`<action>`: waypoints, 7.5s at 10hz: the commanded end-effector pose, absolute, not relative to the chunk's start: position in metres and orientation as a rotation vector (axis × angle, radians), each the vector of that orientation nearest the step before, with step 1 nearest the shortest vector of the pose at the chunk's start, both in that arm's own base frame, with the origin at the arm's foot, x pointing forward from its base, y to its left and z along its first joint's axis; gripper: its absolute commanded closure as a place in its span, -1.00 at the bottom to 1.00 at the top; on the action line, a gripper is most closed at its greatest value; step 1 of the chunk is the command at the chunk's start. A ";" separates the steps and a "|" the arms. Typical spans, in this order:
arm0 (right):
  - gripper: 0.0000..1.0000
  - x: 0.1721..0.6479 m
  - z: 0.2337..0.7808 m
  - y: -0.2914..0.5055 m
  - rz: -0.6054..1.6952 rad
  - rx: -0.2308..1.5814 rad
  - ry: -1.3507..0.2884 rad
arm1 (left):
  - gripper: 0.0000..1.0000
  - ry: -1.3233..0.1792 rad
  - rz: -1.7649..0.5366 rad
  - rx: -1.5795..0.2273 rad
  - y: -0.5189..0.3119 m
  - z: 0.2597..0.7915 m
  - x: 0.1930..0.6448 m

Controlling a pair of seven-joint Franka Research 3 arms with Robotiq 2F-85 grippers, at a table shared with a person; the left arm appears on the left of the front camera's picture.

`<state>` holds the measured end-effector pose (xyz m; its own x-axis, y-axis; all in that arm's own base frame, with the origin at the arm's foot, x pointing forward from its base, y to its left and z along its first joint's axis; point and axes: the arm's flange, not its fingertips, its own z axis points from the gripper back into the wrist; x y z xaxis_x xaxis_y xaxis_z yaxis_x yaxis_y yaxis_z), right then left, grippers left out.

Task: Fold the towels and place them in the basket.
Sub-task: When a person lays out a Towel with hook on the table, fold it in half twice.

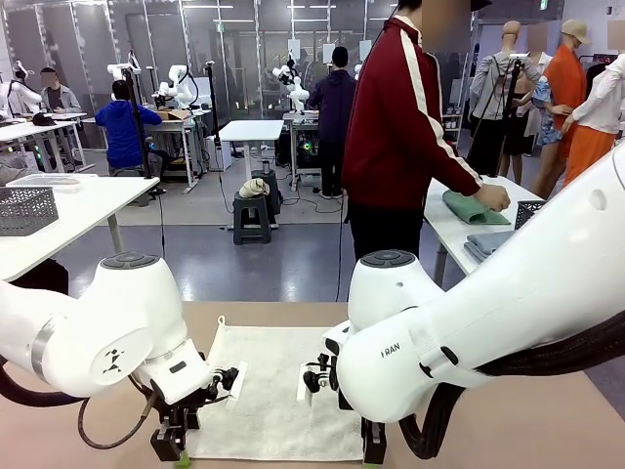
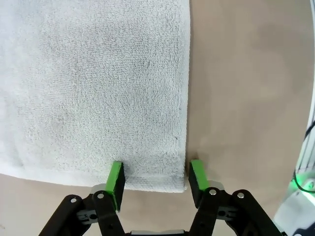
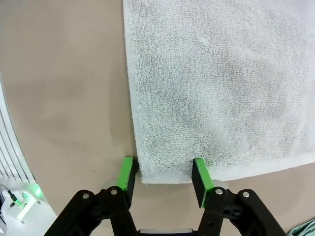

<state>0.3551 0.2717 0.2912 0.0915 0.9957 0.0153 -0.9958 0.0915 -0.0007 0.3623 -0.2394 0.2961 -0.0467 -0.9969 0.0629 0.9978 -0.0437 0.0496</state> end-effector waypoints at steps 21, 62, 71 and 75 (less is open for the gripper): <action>1.00 0.368 0.362 0.268 1.510 -0.083 -0.103 | 1.00 -0.143 -1.590 0.063 -0.232 0.362 0.386; 0.89 0.586 0.338 0.274 1.510 -0.183 -0.171 | 0.89 -0.165 -1.503 0.087 -0.237 0.330 0.610; -0.73 0.588 0.355 0.257 1.483 -0.153 -0.286 | -0.73 -0.267 -1.437 0.170 -0.223 0.362 0.603; -0.73 0.517 0.451 0.239 1.247 0.040 -0.155 | -0.73 -0.222 -1.508 -0.086 -0.179 0.446 0.558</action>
<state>0.5438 0.2530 0.4277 0.2161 0.9684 0.1244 -0.9683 0.2289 -0.1002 0.5761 -0.2065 0.4291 0.0533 -0.9850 0.1638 0.9882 0.0757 0.1333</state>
